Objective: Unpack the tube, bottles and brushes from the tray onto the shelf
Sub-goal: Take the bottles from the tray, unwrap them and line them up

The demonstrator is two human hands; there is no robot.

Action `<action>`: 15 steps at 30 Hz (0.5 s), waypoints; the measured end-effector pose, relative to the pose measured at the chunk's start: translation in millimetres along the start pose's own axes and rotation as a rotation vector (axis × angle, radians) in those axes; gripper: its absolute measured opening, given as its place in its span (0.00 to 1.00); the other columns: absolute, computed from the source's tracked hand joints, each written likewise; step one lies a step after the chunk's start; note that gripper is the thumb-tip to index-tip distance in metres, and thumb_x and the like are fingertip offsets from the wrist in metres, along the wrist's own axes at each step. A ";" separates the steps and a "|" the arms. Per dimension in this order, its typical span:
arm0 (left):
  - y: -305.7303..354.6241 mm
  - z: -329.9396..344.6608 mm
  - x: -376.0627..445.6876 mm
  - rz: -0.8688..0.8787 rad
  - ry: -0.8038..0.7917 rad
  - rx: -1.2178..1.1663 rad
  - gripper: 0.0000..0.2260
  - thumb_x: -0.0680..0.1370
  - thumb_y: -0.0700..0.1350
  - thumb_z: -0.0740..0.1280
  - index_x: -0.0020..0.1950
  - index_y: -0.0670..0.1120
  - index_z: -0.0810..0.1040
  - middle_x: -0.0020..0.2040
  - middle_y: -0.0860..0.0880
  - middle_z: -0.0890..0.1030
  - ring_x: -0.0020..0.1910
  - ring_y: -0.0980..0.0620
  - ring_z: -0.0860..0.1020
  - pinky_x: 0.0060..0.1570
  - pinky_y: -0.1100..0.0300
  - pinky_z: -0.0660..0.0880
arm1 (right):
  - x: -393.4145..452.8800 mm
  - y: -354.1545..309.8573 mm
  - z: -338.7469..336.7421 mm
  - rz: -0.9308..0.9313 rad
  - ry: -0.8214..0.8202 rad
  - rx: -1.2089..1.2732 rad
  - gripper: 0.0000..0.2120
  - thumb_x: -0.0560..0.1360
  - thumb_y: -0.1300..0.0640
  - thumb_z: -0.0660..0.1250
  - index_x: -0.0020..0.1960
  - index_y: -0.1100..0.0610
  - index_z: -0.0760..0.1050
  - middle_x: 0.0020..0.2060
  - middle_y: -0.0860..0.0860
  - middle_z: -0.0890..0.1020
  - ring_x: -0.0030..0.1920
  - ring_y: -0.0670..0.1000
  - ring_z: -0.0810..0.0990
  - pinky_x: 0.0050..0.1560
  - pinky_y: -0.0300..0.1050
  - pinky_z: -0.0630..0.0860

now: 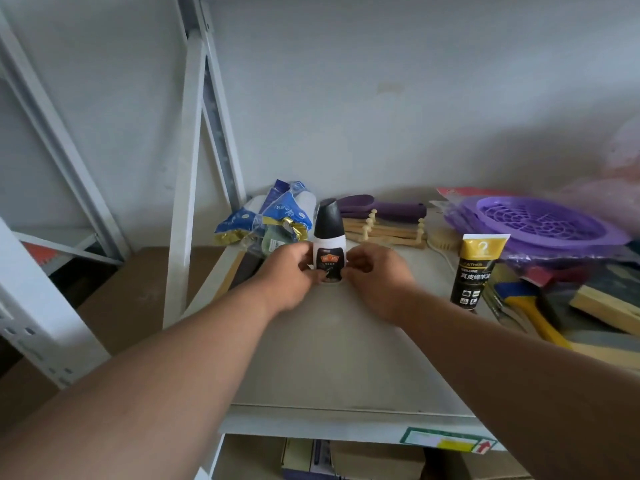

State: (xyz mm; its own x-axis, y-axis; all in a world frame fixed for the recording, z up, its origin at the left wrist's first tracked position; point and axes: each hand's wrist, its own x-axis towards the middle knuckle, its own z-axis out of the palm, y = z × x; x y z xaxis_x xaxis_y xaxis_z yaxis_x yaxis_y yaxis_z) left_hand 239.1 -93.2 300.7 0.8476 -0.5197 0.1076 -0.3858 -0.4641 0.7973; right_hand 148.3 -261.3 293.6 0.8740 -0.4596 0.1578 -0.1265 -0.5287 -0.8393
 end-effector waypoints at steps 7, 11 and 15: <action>-4.7 1.2 6.3 0.033 0.016 0.012 0.19 0.77 0.37 0.76 0.67 0.47 0.82 0.60 0.49 0.88 0.61 0.50 0.85 0.70 0.50 0.78 | 8.1 -1.3 5.5 0.013 0.035 -0.023 0.09 0.74 0.57 0.76 0.54 0.51 0.84 0.46 0.49 0.87 0.47 0.50 0.85 0.53 0.43 0.81; -9.7 -1.5 6.6 0.045 0.008 0.041 0.19 0.76 0.42 0.77 0.65 0.53 0.82 0.59 0.53 0.88 0.61 0.51 0.85 0.70 0.45 0.78 | 5.2 -2.8 5.3 0.003 0.009 -0.019 0.10 0.74 0.57 0.76 0.55 0.51 0.83 0.46 0.49 0.87 0.46 0.48 0.84 0.53 0.42 0.80; -10.2 -5.5 3.7 0.043 0.010 0.055 0.20 0.76 0.43 0.77 0.67 0.55 0.81 0.61 0.54 0.87 0.64 0.52 0.84 0.71 0.44 0.77 | -0.9 -7.5 5.2 -0.013 -0.009 -0.044 0.11 0.75 0.58 0.76 0.56 0.53 0.83 0.45 0.48 0.85 0.46 0.48 0.84 0.52 0.41 0.79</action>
State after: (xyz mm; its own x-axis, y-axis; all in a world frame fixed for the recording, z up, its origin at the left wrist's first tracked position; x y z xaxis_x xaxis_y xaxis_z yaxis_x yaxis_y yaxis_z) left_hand 248.1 -86.4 296.2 0.8332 -0.5330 0.1473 -0.4412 -0.4802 0.7581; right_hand 150.9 -253.2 297.0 0.8798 -0.4462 0.1639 -0.1355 -0.5659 -0.8133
